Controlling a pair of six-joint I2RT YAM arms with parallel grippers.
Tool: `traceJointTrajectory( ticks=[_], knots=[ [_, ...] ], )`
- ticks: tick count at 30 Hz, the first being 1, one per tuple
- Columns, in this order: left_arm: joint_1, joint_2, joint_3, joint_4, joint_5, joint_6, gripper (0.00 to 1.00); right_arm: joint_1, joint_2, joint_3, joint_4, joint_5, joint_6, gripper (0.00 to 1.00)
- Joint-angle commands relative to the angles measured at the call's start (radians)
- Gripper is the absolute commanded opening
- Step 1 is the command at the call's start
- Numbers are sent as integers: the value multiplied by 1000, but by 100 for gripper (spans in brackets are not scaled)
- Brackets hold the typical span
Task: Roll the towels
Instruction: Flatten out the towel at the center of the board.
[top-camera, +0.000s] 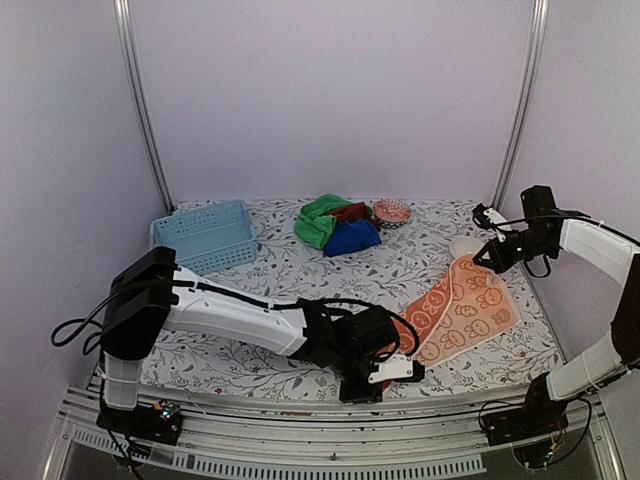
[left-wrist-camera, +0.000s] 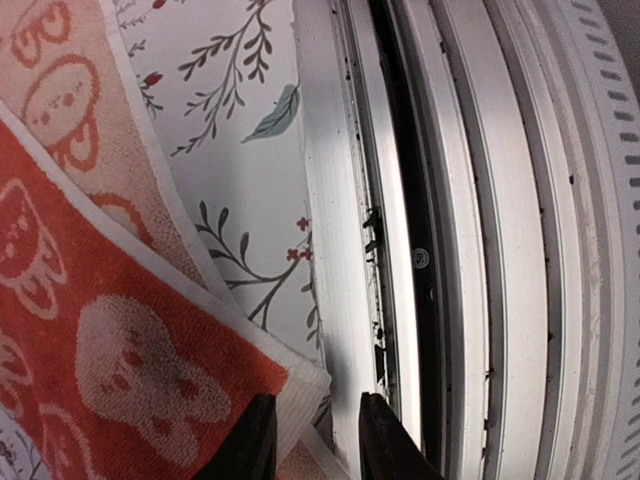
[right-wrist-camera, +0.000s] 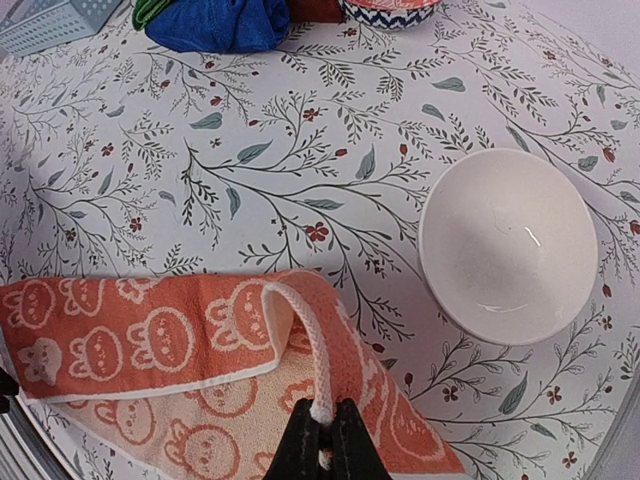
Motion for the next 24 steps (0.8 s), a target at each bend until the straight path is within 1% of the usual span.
traceJointTrajectory(
  ticks=[1, 8, 9, 12, 19, 20, 24],
  knots=[
    [-10, 48, 31, -32, 7, 38, 32, 2, -9, -16, 21, -24, 11, 3],
    [-12, 83, 32, -33, -38, 47, 29, 2, -1, -13, 22, -27, 11, 3],
    [-14, 87, 31, -29, -47, 46, 27, 2, 0, -14, 22, -26, 11, 3],
    [-16, 89, 25, -17, -64, 42, 18, 2, 5, -13, 22, -30, 13, 3],
    [-20, 49, -43, 68, -133, 29, 1, 2, 14, -9, 20, -28, 17, 3],
    [-21, 36, -55, 83, -139, 29, 0, 2, 15, -9, 20, -28, 17, 3],
    [-13, -20, -96, 123, -182, 25, 0, 2, 11, 1, 14, -31, 22, 3]
  ],
)
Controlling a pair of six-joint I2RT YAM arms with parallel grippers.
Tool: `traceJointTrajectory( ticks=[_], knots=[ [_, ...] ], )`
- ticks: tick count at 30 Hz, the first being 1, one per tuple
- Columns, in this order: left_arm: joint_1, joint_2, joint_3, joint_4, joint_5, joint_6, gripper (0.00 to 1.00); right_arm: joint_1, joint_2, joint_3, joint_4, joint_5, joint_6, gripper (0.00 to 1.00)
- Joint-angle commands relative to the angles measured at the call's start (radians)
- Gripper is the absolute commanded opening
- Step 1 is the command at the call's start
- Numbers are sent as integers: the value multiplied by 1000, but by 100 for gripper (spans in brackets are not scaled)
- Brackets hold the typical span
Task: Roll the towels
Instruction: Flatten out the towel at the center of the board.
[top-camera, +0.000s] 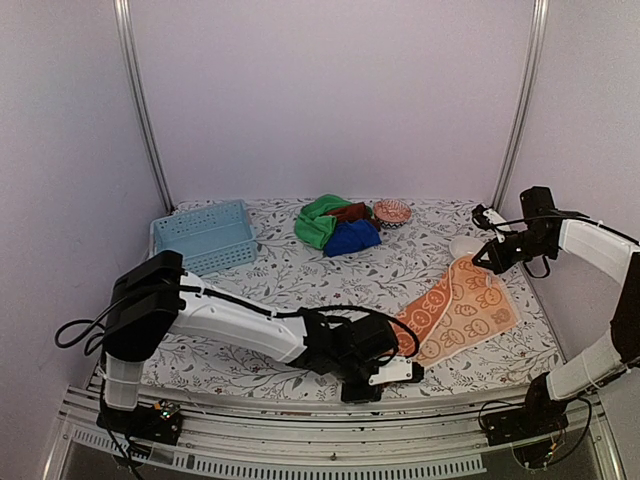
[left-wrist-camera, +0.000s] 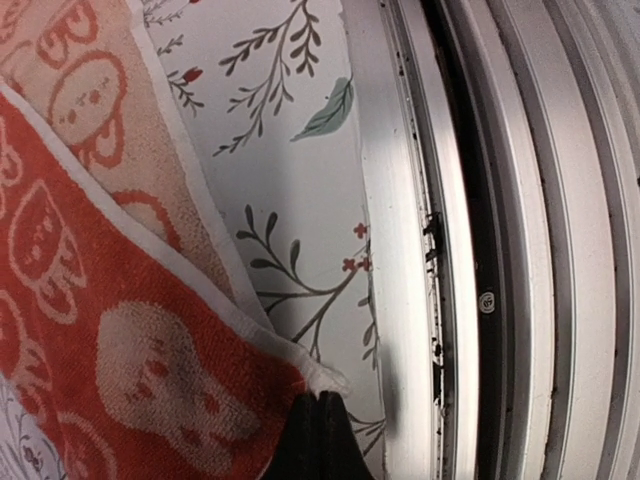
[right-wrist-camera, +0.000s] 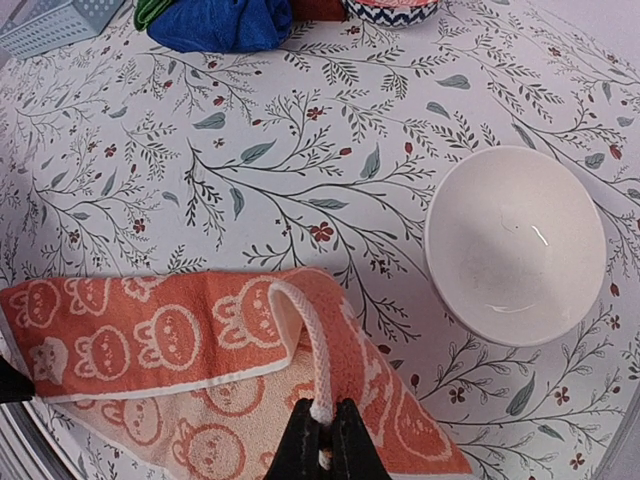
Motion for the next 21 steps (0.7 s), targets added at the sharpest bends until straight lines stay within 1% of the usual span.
traceJointTrajectory(
  ticks=[1, 3, 5, 8, 11, 14, 17, 21],
  knots=[
    [1, -71, -65, 20, -84, -12, 0, 2, -2, 17, -1, -23, 17, 2],
    [29, -160, -93, 44, -103, -41, 0, 3, -13, 59, -18, -23, 16, 2],
    [80, -272, -136, 86, -114, -80, 0, 1, -23, 106, -33, -23, 18, 2],
    [187, -430, -198, 127, -133, -146, 0, 0, -22, 185, -57, -30, 22, 2],
    [315, -570, -237, 124, -165, -201, 0, 1, -1, 287, -86, -54, 35, 2],
    [407, -708, -267, 106, -217, -249, 0, 1, 7, 368, -104, -85, 49, 2],
    [458, -816, -276, 80, -279, -292, 0, 0, -18, 427, -116, -133, 55, 2],
    [471, -929, -274, 11, -327, -312, 0, 0, -71, 473, -142, -187, 62, 2]
  ],
)
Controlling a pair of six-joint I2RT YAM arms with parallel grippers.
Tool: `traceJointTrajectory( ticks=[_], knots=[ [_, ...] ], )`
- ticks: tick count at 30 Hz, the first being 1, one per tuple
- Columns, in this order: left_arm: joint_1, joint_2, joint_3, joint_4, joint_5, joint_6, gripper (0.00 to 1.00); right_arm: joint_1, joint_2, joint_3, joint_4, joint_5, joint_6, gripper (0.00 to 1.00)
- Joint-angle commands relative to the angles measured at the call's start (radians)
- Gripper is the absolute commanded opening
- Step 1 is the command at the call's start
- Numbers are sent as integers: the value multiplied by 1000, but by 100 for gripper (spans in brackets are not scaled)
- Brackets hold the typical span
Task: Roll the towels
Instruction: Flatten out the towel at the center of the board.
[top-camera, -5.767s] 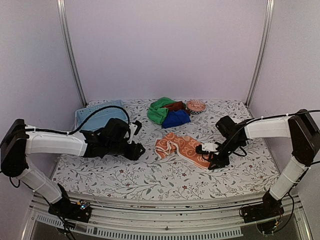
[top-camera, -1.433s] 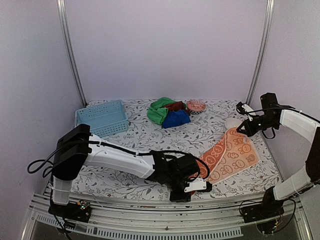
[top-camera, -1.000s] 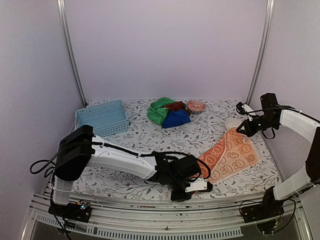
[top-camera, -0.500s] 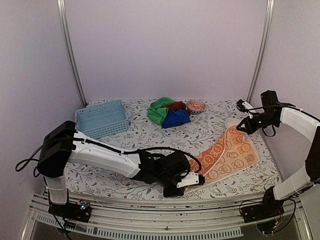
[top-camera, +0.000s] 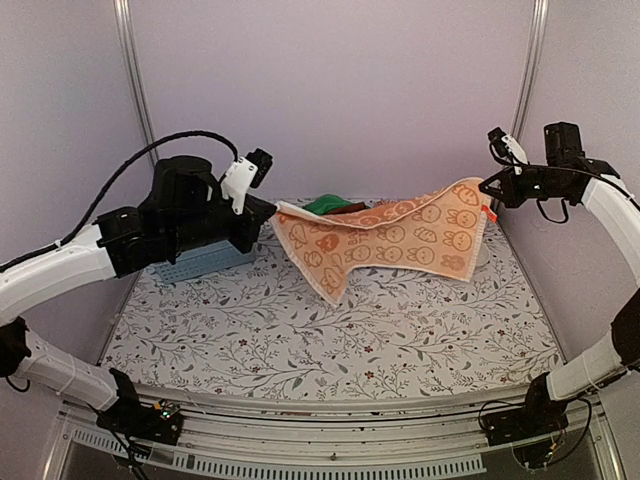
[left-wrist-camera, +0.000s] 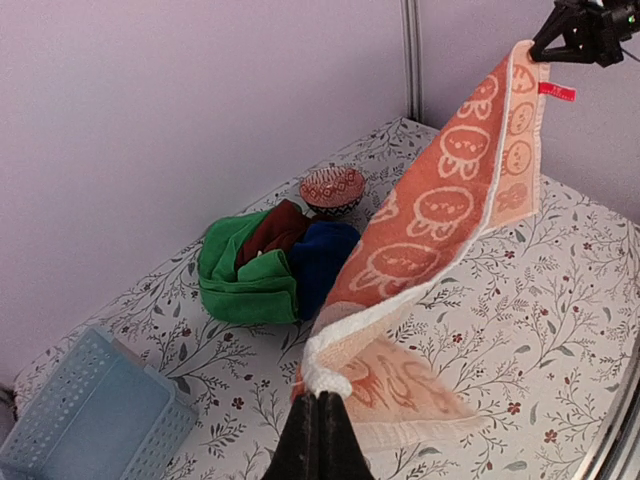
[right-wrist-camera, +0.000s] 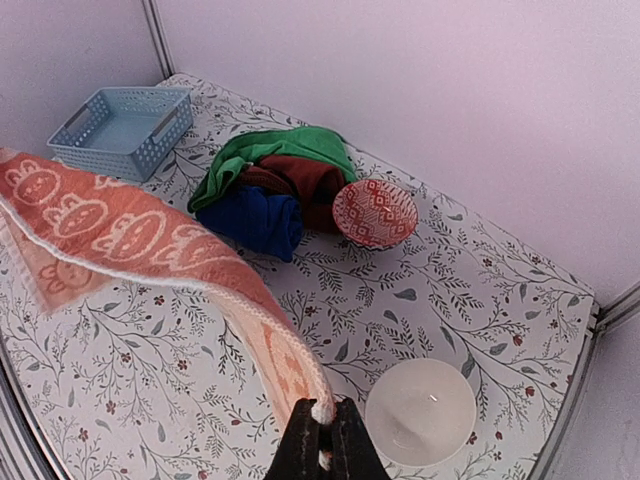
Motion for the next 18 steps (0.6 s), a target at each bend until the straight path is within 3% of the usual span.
traceJointTrajectory(
  ticks=[1, 8, 12, 15, 18],
  knots=[
    [8, -103, -23, -91, -64, -63, 0, 0, -80, 40, -58, -98, 19, 2],
    [-15, -411, -205, -110, 35, -146, 0, 1, -312, -142, -124, -234, -71, 2],
    [-62, -578, -273, -120, 108, -211, 0, 0, -455, -221, -245, -364, -191, 2],
    [-70, -619, -300, -160, 83, -283, 0, -3, -478, -285, -285, -386, -218, 2],
    [-65, -579, -345, -176, 12, -337, 0, -1, -445, -377, -180, -324, -163, 2]
  ],
)
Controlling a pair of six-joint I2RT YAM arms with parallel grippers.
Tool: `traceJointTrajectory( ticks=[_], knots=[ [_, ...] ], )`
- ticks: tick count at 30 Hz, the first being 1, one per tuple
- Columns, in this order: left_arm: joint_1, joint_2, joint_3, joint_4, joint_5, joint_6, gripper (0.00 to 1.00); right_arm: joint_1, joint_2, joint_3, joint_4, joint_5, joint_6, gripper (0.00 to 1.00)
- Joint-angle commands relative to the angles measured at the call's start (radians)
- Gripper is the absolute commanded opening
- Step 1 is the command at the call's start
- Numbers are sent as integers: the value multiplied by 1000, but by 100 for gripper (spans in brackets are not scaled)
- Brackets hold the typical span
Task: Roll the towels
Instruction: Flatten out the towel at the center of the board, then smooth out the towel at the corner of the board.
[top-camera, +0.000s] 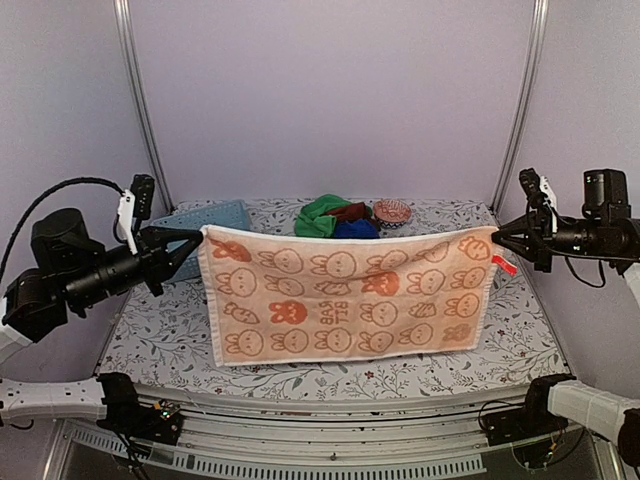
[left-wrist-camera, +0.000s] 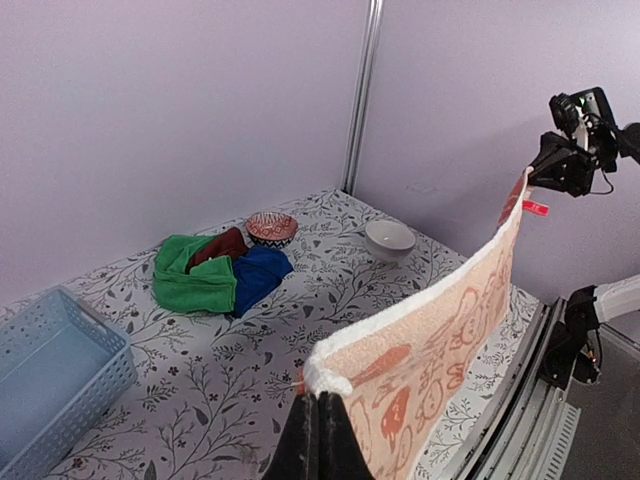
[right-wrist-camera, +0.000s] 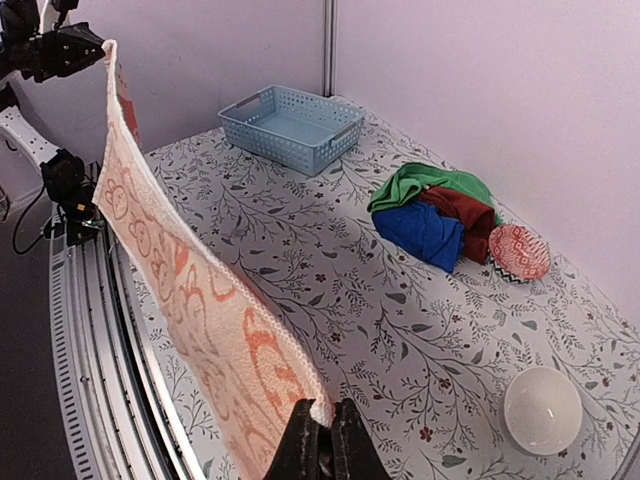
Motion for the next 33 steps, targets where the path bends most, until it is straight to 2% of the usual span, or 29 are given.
traceJointTrajectory(
  ticks=[1, 6, 9, 11, 12, 14, 15, 17, 18, 21, 25, 29, 33],
  knots=[
    [5, 90, -75, -55, -87, -124, 0, -1, 85, -121, 75, 36, 33, 3],
    [145, 376, -81, 8, -79, -178, 0, 0, 333, -146, 271, 164, 140, 3],
    [265, 591, -38, 90, -41, -157, 0, 19, 550, -58, 345, 203, 167, 3],
    [345, 743, 26, 132, 17, -142, 0, 27, 725, 27, 370, 272, 175, 15],
    [376, 823, 73, 129, 36, -142, 4, 28, 796, 89, 376, 312, 184, 24],
    [411, 973, 185, 45, 21, -140, 23, 28, 898, 199, 344, 362, 207, 30],
    [415, 1011, 231, 13, 0, -139, 29, 27, 923, 240, 307, 372, 214, 34],
    [413, 1019, 271, -26, -26, -144, 36, 27, 906, 263, 283, 367, 227, 44],
    [409, 996, 264, -28, -26, -150, 40, 28, 875, 243, 289, 364, 225, 45],
    [392, 903, 190, -33, -20, -173, 46, 29, 746, 115, 309, 335, 197, 45],
    [359, 787, 84, -73, 27, -221, 46, 33, 583, -79, 292, 315, 107, 44],
    [315, 712, 13, -140, 129, -252, 39, 47, 442, -222, 224, 297, -7, 41],
    [272, 679, -21, -205, 312, -237, 19, 100, 335, -305, 162, 308, -105, 37]
  ],
)
